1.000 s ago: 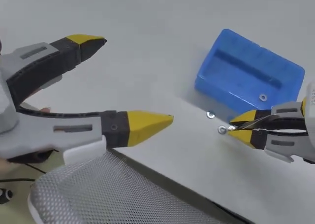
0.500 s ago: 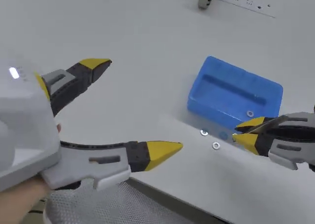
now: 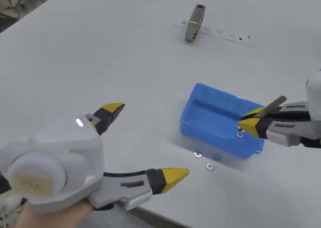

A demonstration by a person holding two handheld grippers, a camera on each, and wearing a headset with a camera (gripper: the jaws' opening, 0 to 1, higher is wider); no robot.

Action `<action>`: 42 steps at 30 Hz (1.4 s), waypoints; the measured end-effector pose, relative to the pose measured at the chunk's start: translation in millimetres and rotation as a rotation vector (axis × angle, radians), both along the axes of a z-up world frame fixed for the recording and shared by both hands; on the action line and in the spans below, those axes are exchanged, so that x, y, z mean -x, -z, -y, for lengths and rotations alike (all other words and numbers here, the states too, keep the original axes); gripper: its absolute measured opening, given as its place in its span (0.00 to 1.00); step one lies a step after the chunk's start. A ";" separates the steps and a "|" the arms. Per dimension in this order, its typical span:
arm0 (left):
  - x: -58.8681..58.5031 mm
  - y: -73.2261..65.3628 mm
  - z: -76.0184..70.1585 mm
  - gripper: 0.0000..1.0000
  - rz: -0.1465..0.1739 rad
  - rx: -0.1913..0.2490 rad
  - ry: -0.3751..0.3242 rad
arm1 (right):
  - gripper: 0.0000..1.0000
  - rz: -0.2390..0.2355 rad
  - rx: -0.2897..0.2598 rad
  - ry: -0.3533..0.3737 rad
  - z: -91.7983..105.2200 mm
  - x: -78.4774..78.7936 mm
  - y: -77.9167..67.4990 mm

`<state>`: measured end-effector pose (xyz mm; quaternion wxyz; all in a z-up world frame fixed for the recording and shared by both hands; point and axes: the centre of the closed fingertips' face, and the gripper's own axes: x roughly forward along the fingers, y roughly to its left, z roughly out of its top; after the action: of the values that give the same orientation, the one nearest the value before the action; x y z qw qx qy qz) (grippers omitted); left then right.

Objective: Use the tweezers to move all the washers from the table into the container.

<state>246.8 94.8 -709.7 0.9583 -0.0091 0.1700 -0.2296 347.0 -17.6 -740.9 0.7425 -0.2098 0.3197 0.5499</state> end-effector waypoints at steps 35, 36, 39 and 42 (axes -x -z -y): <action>-1.7 7.9 -9.3 0.96 0.011 -0.076 -0.022 | 0.05 -0.092 0.046 0.108 -1.9 -22.5 49.2; -1.4 8.9 -8.9 0.96 0.006 -0.075 -0.018 | 0.04 -0.089 0.039 0.107 -1.4 -22.1 45.6; -0.7 11.6 -8.3 0.96 -0.013 -0.061 -0.014 | 0.03 -0.080 0.022 0.110 0.4 -19.6 36.5; -0.7 11.6 -8.6 0.96 -0.014 -0.057 -0.016 | 0.03 -0.065 -0.009 0.115 2.1 -14.0 23.3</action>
<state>247.5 103.4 -721.3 0.9588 0.0153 0.1831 -0.2167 361.0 -19.7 -764.2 0.7630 -0.1700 0.3527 0.5144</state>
